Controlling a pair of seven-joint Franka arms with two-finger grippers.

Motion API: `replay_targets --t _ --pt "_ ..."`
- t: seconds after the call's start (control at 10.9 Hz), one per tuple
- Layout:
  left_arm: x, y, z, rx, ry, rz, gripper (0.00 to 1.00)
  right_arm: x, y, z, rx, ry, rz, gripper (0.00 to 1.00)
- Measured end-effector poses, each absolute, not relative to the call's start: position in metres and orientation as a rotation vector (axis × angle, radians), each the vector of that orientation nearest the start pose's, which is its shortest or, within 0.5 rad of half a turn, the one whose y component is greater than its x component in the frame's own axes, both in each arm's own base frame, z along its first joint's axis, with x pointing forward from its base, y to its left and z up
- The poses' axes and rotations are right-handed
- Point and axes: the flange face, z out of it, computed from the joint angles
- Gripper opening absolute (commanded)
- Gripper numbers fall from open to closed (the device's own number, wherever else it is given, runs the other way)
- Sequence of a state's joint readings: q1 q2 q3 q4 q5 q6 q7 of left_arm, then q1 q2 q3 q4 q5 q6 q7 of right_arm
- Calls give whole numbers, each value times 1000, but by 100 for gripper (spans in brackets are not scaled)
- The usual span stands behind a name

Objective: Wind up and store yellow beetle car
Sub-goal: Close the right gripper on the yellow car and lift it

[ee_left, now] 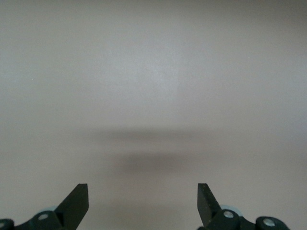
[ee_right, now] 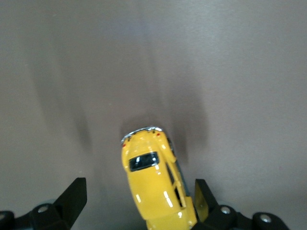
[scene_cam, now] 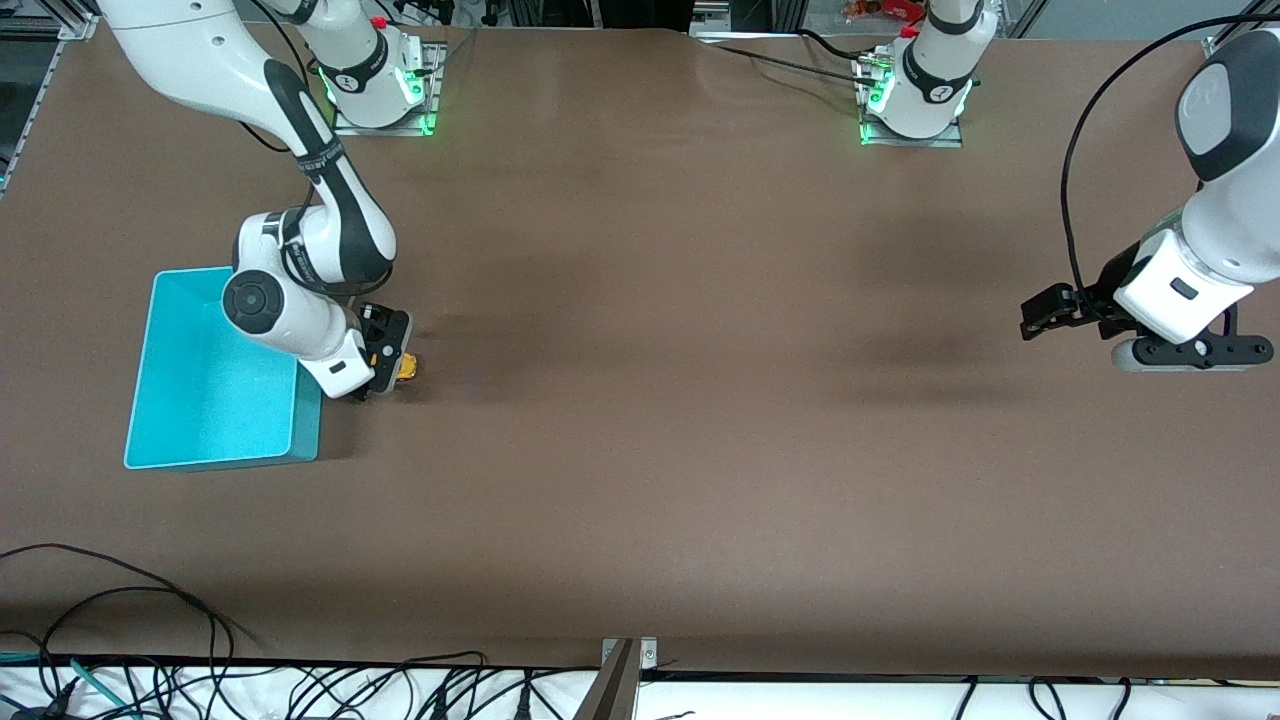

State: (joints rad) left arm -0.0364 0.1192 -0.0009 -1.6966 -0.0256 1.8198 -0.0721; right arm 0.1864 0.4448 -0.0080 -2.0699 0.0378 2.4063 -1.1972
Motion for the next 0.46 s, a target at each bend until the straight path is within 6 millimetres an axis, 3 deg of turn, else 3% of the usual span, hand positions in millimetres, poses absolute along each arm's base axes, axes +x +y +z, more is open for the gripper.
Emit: replay_targets --t 0.27,0.46 --pt "588 -24 515 -3166 -67 -30 100 559 102 212 -2316 -2046 65 100" --pt "587 -21 517 -3166 -71 -37 100 553 101 206 -2269 -2137 6 100"
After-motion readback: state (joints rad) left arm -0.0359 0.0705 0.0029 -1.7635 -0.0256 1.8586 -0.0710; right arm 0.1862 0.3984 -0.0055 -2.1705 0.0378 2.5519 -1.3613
